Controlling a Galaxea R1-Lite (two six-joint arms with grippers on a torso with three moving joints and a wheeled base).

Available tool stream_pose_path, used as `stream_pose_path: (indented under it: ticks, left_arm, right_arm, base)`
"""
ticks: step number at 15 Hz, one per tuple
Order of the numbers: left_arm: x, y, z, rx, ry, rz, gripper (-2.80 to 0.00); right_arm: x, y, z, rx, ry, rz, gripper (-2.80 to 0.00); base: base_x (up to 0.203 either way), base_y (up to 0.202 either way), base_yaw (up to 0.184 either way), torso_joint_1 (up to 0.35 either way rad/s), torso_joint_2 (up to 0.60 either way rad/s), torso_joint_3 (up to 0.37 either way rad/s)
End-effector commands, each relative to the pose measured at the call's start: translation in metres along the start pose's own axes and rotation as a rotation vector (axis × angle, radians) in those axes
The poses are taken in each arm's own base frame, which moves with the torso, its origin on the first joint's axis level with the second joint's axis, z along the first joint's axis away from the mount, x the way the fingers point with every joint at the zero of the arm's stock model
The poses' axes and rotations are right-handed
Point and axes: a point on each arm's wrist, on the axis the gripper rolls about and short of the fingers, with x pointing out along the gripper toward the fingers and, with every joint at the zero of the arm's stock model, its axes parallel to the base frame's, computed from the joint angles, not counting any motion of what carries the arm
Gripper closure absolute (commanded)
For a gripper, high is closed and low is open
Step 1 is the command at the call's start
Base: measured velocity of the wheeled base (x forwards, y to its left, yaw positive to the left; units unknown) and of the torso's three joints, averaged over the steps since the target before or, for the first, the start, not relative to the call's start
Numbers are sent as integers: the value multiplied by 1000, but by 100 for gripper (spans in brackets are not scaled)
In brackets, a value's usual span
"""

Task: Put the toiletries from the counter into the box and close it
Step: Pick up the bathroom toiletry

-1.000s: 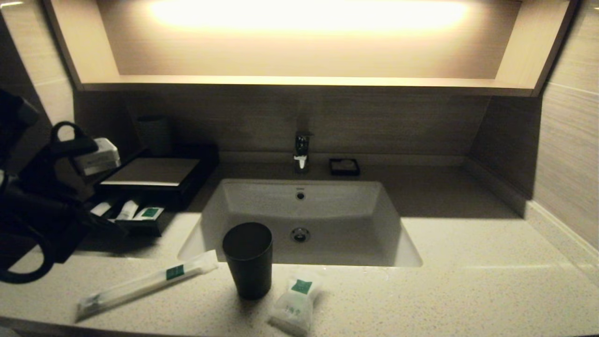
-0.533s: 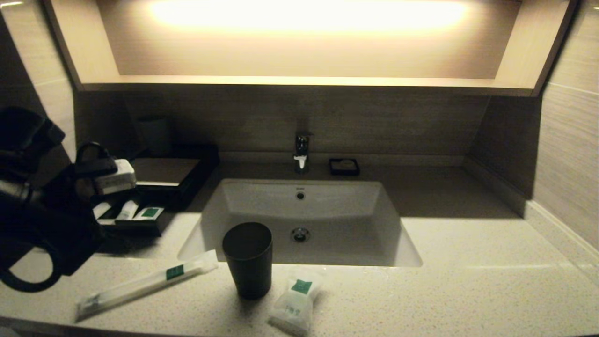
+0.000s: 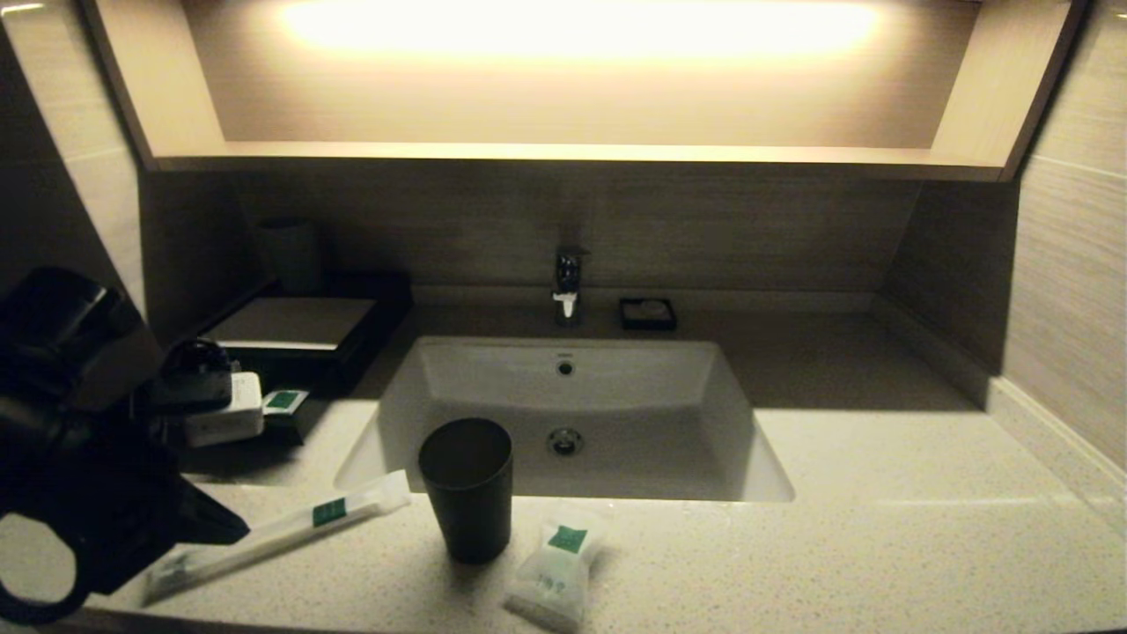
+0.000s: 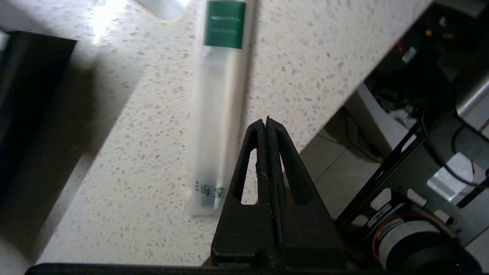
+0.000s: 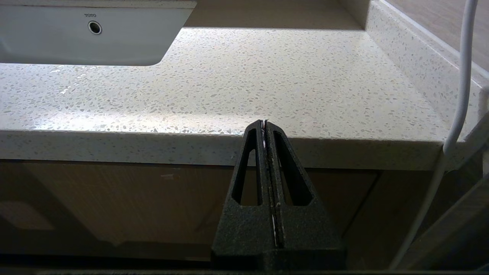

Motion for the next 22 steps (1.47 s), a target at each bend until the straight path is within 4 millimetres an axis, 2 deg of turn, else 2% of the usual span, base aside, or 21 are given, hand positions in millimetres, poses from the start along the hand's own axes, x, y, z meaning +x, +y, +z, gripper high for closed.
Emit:
stream_pose_path:
  ticks: [1,8,9,22]
  left_arm:
    - [7,3,-1,0,11,-23,0]
    - [30,21,9,37,10,-37,0]
    - [33,24,9,38,8,-34,-280]
    - [51,32,7,24,35,-79,-280]
  right_arm:
    - [0,0,0,-1,1,1,0]
    - [0,0,0,-1,1,1,0]
    - [0,0,0,-1,2,1,0]
    - [0,0,0,-1,2,1,0]
  base:
    - [0,0,0,0,0,0]
    - [0,0,0,0,0,0]
    - [0,0,0,0,0,0]
    - [0,0,0,0,0,0]
